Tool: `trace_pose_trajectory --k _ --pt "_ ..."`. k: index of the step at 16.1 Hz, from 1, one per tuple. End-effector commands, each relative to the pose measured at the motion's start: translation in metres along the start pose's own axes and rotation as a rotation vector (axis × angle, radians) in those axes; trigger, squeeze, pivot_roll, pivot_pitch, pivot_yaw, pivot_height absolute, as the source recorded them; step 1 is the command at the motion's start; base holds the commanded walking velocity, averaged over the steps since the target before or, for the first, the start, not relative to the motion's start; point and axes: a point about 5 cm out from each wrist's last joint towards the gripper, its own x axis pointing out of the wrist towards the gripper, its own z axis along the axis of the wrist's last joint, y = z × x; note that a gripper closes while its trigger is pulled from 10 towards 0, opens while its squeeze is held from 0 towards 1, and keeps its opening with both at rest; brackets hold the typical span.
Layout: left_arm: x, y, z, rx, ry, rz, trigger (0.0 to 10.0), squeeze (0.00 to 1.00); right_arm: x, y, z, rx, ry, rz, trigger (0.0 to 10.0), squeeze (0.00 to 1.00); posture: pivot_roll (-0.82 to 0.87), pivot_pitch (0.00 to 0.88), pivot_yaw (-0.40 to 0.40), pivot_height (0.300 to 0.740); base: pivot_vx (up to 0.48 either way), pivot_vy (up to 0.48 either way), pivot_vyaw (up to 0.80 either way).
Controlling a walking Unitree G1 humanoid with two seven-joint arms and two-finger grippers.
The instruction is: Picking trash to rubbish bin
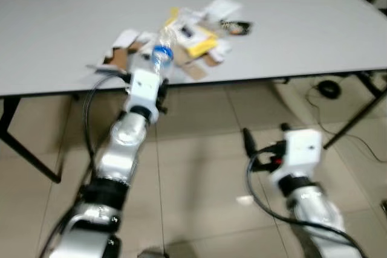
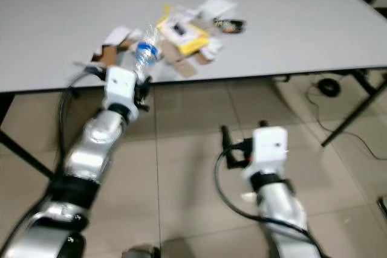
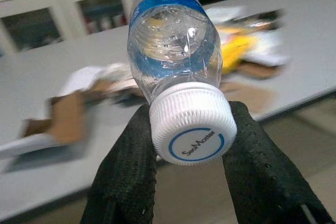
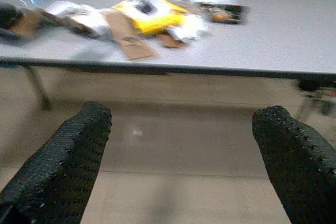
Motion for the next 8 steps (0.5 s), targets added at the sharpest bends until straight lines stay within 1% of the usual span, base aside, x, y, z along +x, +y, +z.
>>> trace_pose_trajectory --k 1,6,8 --pt "0.0026 -0.0065 0.0043 -0.003 -0.016 -0.020 10.0 0.00 -0.0039 -0.0067 0.0002 -0.023 -0.002 -0.025 10.0 0.00 0.16 0.127 -0.029 0.740 0.469 0.000 0.00" --pt "0.0061 -0.0020 0.0080 -0.003 -0.028 -0.008 10.0 0.00 -0.0014 -0.0029 0.0003 -0.030 -0.010 -0.006 10.0 0.00 0.17 0.123 -0.027 0.740 0.468 0.000 0.00" --pt "0.0069 -0.0002 0.0080 -0.009 -0.026 0.012 10.0 0.00 0.0001 -0.0005 0.0019 -0.027 -0.018 0.011 10.0 0.00 0.17 0.122 -0.029 0.740 0.381 0.000 0.00"
